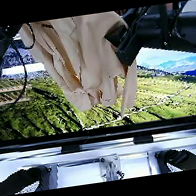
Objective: Fold the shirts.
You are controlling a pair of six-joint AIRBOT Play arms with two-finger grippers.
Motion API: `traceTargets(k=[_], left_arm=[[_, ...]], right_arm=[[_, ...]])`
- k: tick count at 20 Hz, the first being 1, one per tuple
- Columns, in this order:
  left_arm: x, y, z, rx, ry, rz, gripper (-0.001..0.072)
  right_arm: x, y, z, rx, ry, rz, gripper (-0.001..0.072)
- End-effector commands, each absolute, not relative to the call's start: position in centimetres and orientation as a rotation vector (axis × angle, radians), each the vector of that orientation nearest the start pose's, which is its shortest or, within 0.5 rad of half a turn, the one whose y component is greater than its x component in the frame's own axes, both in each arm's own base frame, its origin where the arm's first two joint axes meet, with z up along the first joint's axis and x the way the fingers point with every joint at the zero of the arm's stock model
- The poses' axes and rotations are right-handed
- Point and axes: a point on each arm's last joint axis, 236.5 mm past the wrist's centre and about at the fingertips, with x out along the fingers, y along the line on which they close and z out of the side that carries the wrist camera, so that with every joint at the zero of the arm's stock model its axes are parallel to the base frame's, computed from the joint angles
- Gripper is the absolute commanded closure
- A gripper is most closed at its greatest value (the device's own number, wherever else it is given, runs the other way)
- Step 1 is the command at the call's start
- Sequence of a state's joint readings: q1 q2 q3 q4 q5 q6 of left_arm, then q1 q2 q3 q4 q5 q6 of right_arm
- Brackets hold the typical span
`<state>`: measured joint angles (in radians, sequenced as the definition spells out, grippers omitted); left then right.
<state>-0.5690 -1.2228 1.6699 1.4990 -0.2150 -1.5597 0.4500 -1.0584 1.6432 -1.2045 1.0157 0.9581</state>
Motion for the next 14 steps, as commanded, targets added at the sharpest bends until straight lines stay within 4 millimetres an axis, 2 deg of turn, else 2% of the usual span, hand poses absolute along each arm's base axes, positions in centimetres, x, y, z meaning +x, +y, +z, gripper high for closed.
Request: traceTargets(k=[1,2,3,5,6,7,8,9,11,14], left_arm=[[41.9,-27.4,45.1,-0.119,-0.212,-0.592,0.066],[41.7,-27.6,45.1,-0.12,-0.212,-0.596,0.0659],[41.7,-27.7,45.1,-0.12,-0.211,-0.599,0.0658],[41.8,-27.7,44.9,-0.115,-0.203,-0.597,0.0646],[42.0,-27.4,44.7,-0.111,-0.194,-0.59,0.0526],[42.3,-27.1,44.4,-0.107,-0.181,-0.583,0.0321],[42.6,-26.7,44.0,-0.1,-0.164,-0.573,0.015],[42.8,-26.2,43.7,-0.094,-0.147,-0.564,0.007],[42.5,-25.4,43.8,-0.088,-0.13,-0.553,0.0025],[40.5,-24.4,46.1,-0.065,-0.187,-0.553,0.0026]], right_arm=[[35.0,25.3,32.6,-0.393,0.295,0.84,0.0393],[35.2,25.7,32.1,-0.384,0.307,0.85,0.0562],[35.5,25.9,31.8,-0.385,0.31,0.858,0.064],[35.5,26.1,32.2,-0.408,0.277,0.867,0.0646],[35.6,26.0,32.9,-0.408,0.25,0.857,0.0647],[35.6,25.8,33.7,-0.406,0.222,0.843,0.0647],[35.5,25.5,34.6,-0.403,0.192,0.827,0.0648],[35.5,25.2,35.5,-0.4,0.165,0.811,0.0648],[35.3,24.8,37.2,-0.38,0.112,0.786,0.0648],[35.5,24.4,38.8,-0.353,0.065,0.753,0.0648]])
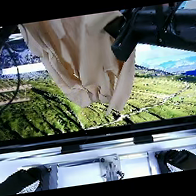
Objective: Fold the shirts.
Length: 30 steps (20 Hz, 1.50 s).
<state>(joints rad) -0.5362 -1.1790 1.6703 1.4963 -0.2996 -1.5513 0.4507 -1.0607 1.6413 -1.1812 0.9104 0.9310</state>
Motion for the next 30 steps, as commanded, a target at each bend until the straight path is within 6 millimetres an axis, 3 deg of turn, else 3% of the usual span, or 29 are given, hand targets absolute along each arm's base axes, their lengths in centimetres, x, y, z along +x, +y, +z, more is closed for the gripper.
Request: traceTargets(k=[1,6,8,10,12,15,18,20,24,30], left_arm=[[39.6,-23.8,47.2,-0.05,-0.216,-0.55,0.0026],[33.8,-20.5,54.2,-0.084,-0.423,-0.538,0.0033],[32.6,-20.3,55.1,-0.095,-0.443,-0.55,0.0032],[31.9,-20.5,55.2,-0.096,-0.44,-0.562,0.0033],[31.7,-20.2,55.2,-0.091,-0.433,-0.56,0.0033],[32.2,-20.0,54.1,-0.067,-0.383,-0.55,0.0033],[32.9,-19.8,52.7,-0.046,-0.326,-0.539,0.0034],[33.2,-19.5,52.6,-0.044,-0.321,-0.53,0.0034],[33.3,-19.3,52.6,-0.042,-0.321,-0.524,0.0034],[33.3,-19.3,52.6,-0.041,-0.321,-0.524,0.0035]], right_arm=[[35.8,24.1,39.0,-0.346,0.059,0.736,0.0648],[38.3,21.0,40.1,-0.34,0.037,0.563,0.0648],[38.5,20.8,40.8,-0.323,0.014,0.545,0.0648],[39.6,18.5,41.6,-0.338,-0.004,0.434,0.0648],[41.0,12.9,42.9,-0.306,0.008,0.224,0.0648],[40.9,1.7,45.7,-0.257,0.022,-0.099,0.0649],[37.7,-8.9,47.6,-0.256,0.071,-0.394,0.0648],[34.8,-14.1,47.8,-0.225,0.113,-0.546,0.0649],[30.4,-20.2,47.8,-0.206,0.169,-0.744,0.0648],[26.4,-27.7,46.7,-0.146,0.199,-0.975,0.0648]])
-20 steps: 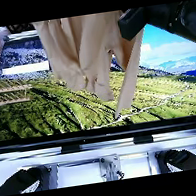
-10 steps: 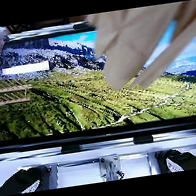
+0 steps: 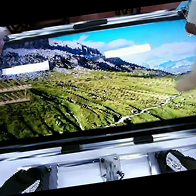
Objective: Fold the shirts.
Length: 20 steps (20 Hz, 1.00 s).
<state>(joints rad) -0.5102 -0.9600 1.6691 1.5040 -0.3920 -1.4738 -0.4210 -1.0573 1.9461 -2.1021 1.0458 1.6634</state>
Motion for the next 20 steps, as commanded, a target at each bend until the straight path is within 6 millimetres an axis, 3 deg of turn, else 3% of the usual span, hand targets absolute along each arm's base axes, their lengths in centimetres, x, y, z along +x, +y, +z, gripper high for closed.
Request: traceTargets(k=[1,4,9,14,17,20], left_arm=[[33.4,-19.1,52.6,-0.036,-0.322,-0.517,0.0035],[33.7,-18.3,52.6,-0.032,-0.322,-0.496,0.0035],[34.0,-17.1,52.7,-0.026,-0.319,-0.464,0.0035],[33.9,-16.4,53.0,-0.019,-0.329,-0.447,0.0035],[33.6,-16.1,53.1,-0.018,-0.329,-0.443,0.0035],[33.5,-16.1,52.2,-0.008,-0.285,-0.445,0.0036]], right_arm=[[26.2,-29.0,46.8,-0.122,0.175,-1.007,0.0648],[27.0,-31.9,48.1,-0.029,0.012,-1.038,0.0649],[29.1,-36.9,43.7,0.03,0.078,-1.092,0.0649],[30.2,-39.5,42.6,-0.041,0.094,-1.12,0.0649],[29.5,-40.7,43.2,-0.079,0.072,-1.144,0.0649],[27.5,-42.2,43.6,-0.083,0.057,-1.19,0.0648]])
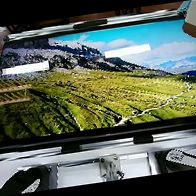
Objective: Fold the shirts.
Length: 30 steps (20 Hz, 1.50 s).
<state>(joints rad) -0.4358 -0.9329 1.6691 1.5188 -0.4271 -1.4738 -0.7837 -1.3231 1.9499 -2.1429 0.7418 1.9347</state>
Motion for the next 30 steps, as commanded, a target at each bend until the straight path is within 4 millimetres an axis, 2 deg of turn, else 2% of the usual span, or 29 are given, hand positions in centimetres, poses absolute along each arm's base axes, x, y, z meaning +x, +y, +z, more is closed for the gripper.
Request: traceTargets(k=[1,8,12,14,17,20,22,24,25,26,27,28,30], left_arm=[[33.5,-16.1,52.1,-0.005,-0.276,-0.446,0.0037],[33.4,-16.0,52.1,-0.005,-0.274,-0.447,0.0043],[33.3,-16.0,52.1,-0.008,-0.274,-0.447,0.0044],[33.4,-16.0,52.0,-0.008,-0.273,-0.447,0.0046],[33.4,-16.0,52.1,-0.008,-0.274,-0.447,0.0063],[33.6,-16.1,51.9,-0.007,-0.27,-0.447,0.0063],[33.6,-16.1,51.9,-0.006,-0.27,-0.447,0.0063],[33.6,-16.1,51.9,-0.003,-0.27,-0.447,0.0063],[33.6,-16.1,51.9,-0.003,-0.27,-0.447,0.0063],[33.6,-16.1,51.9,-0.003,-0.27,-0.447,0.0063],[33.6,-16.1,51.9,-0.003,-0.268,-0.447,0.0063],[33.6,-16.1,51.8,-0.003,-0.268,-0.447,0.0062],[34.0,-16.3,51.1,0.003,-0.242,-0.449,0.0061]], right_arm=[[26.6,-42.7,43.6,-0.072,0.051,-1.212,0.0648],[21.3,-46.3,41.4,0.036,0.079,-1.323,0.0648],[18.8,-47.4,40.8,0.075,0.083,-1.364,0.0648],[17.9,-47.7,39.9,0.099,0.119,-1.37,0.0648],[15.3,-47.8,40.4,0.073,0.136,-1.425,0.0649],[12.0,-47.3,39.7,0.098,0.204,-1.502,0.0648],[10.0,-46.7,40.0,0.108,0.214,-1.545,0.0648],[8.9,-46.2,40.7,0.114,0.191,-1.557,0.0647],[9.0,-46.0,40.8,0.116,0.192,-1.547,0.0644],[9.5,-45.8,40.8,0.1,0.212,-1.52,0.0581],[10.2,-45.6,40.7,0.087,0.232,-1.485,0.0331],[11.0,-45.2,40.3,0.095,0.253,-1.443,0.018],[11.8,-42.9,38.8,0.179,0.318,-1.373,0.0181]])
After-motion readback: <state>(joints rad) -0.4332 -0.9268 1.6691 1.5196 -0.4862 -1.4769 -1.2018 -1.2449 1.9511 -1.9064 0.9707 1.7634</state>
